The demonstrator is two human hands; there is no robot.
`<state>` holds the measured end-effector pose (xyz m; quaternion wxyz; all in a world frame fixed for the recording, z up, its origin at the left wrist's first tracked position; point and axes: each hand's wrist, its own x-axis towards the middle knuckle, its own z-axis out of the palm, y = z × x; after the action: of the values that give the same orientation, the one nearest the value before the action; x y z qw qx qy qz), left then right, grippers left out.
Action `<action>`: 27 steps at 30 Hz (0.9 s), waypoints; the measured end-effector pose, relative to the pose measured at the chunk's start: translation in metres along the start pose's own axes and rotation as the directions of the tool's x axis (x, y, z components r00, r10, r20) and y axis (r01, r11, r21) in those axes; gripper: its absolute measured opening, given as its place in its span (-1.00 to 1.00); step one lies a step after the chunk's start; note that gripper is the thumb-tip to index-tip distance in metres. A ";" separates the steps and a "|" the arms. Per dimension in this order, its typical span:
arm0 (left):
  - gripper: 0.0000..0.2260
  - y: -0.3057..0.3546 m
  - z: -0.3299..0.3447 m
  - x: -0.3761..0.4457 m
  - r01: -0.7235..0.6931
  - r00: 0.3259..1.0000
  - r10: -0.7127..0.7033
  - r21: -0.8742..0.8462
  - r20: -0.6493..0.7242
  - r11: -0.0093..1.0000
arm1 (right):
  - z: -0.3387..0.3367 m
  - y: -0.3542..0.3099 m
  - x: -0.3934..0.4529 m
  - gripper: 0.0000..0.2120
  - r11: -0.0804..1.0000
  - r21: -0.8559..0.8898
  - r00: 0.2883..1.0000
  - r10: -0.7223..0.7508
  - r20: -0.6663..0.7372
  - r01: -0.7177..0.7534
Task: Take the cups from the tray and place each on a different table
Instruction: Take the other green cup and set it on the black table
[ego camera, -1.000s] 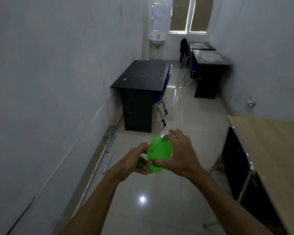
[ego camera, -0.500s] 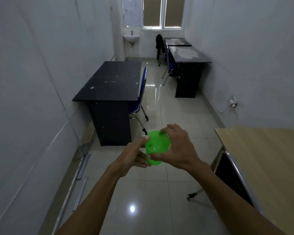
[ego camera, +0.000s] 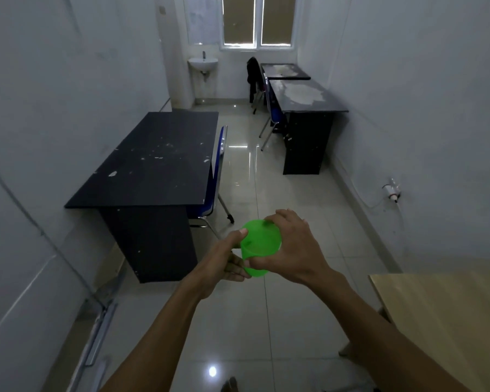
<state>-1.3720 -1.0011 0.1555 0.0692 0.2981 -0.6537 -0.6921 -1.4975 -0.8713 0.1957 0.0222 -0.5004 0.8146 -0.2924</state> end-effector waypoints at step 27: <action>-0.36 0.172 -0.088 0.512 -0.004 1.000 0.004 -0.013 0.005 1.000 | 0.017 0.230 0.495 -0.15 0.999 -0.037 0.999 -0.025 -0.031 0.024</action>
<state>-1.7945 -1.3493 0.1564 0.0708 0.2945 -0.6498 -0.6971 -1.9226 -1.2134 0.1934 -0.0035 -0.5060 0.8138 -0.2857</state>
